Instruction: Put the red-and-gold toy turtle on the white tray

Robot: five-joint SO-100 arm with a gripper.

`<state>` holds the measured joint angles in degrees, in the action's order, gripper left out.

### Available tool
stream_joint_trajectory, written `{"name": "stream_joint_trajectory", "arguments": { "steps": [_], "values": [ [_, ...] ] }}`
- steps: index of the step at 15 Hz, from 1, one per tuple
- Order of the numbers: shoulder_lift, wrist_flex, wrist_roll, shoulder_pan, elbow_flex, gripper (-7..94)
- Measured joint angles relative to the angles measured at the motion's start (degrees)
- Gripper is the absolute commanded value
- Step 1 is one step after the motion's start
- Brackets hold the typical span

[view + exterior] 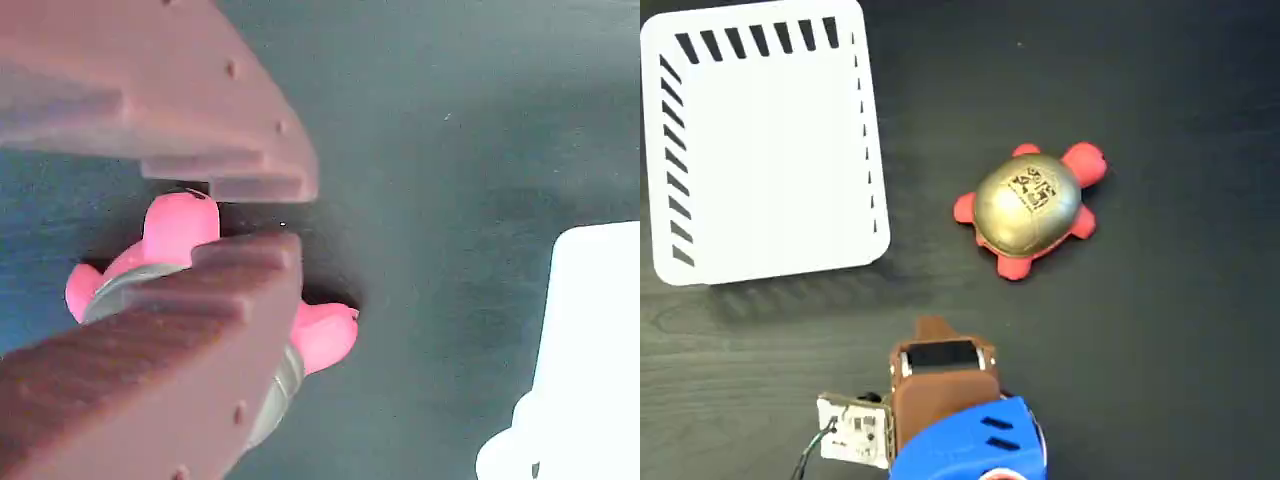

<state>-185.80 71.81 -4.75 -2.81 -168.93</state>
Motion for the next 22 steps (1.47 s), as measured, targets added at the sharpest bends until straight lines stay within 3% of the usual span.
{"name": "stream_joint_trajectory", "arguments": {
  "steps": [21,22],
  "values": [
    [0.0,0.0,1.0,-1.1,0.0,0],
    [0.0,0.0,1.8,-2.0,0.0,10]
  ]
}}
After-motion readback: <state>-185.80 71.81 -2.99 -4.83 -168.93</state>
